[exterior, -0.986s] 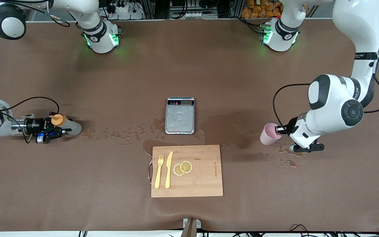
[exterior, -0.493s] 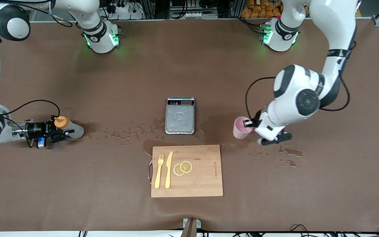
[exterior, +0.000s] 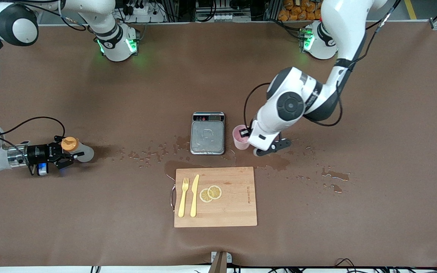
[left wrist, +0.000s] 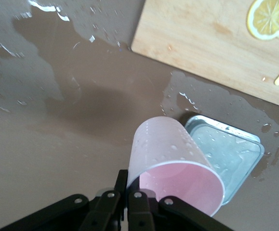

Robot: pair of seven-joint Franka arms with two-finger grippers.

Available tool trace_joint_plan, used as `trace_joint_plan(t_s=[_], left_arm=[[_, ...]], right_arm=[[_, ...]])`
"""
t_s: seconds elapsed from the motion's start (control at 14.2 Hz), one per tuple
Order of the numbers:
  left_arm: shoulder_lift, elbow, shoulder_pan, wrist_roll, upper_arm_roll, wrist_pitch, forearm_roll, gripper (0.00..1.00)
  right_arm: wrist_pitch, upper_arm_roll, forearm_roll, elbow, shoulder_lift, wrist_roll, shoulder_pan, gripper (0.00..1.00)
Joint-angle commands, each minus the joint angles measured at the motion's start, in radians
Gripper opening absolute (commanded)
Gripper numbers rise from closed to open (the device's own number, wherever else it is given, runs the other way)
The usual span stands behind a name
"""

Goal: Add sauce to pink cup with both arms
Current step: 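Carry the pink cup with the left gripper onto the silver scale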

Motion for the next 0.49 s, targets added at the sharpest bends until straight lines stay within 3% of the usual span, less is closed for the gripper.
trace_joint_plan(t_s=[0.0, 0.14, 0.42], left_arm=[[0.065, 0.102, -0.054, -0.085, 0.01, -0.017, -0.011, 0.0], [0.105, 0.154, -0.065, -0.116, 0.009, -0.017, -0.013, 0.0], [0.13, 0.164, -0.114, -0.15, 0.009, -0.003, -0.015, 0.0]], right_arm=[[-0.01, -0.005, -0.055, -0.002, -0.067, 0.056, 0.029, 0.38], [-0.005, -0.01, -0.082, -0.002, -0.087, 0.07, 0.049, 0.38], [0.051, -0.007, -0.145, -0.003, -0.172, 0.164, 0.087, 0.37]])
